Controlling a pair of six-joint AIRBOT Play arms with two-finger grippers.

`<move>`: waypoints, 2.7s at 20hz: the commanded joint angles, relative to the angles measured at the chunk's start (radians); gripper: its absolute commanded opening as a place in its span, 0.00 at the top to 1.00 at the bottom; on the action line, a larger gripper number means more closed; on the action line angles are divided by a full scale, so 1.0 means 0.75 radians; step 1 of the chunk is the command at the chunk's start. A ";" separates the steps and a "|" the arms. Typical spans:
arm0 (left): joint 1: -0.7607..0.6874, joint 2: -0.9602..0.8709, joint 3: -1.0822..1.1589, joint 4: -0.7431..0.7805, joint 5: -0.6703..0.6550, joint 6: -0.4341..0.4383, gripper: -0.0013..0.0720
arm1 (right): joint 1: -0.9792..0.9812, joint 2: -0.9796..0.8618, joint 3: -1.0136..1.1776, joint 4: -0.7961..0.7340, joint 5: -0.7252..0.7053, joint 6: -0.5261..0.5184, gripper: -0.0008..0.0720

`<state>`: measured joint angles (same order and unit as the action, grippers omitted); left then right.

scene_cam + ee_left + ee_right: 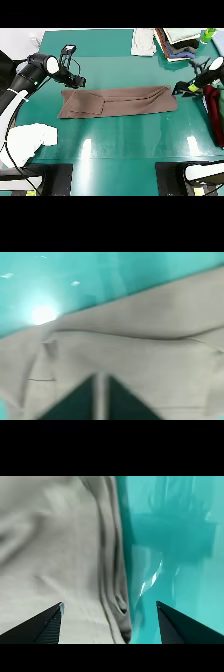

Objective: Fold the shirts.

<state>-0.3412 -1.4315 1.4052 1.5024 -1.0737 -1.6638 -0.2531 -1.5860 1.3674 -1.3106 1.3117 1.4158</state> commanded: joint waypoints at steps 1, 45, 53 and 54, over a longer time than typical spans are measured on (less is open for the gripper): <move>-0.001 -0.001 0.008 -0.166 0.022 0.055 0.93 | -0.028 0.012 -0.154 0.123 -0.114 -0.025 0.10; 0.055 -0.035 0.342 -0.015 -0.068 0.116 0.94 | 0.897 0.229 0.571 0.273 -0.085 0.149 0.96; 0.357 0.376 0.342 0.111 -0.102 0.136 0.94 | 1.335 -0.185 0.571 0.364 -0.609 0.114 0.96; 0.360 0.389 0.341 0.119 -0.111 0.136 0.94 | 1.383 -0.242 0.571 0.364 -0.704 0.109 0.95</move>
<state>-0.1173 -1.2114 1.6608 1.5578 -1.1435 -1.5650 0.6773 -1.6554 1.7947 -1.0462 0.9825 1.5150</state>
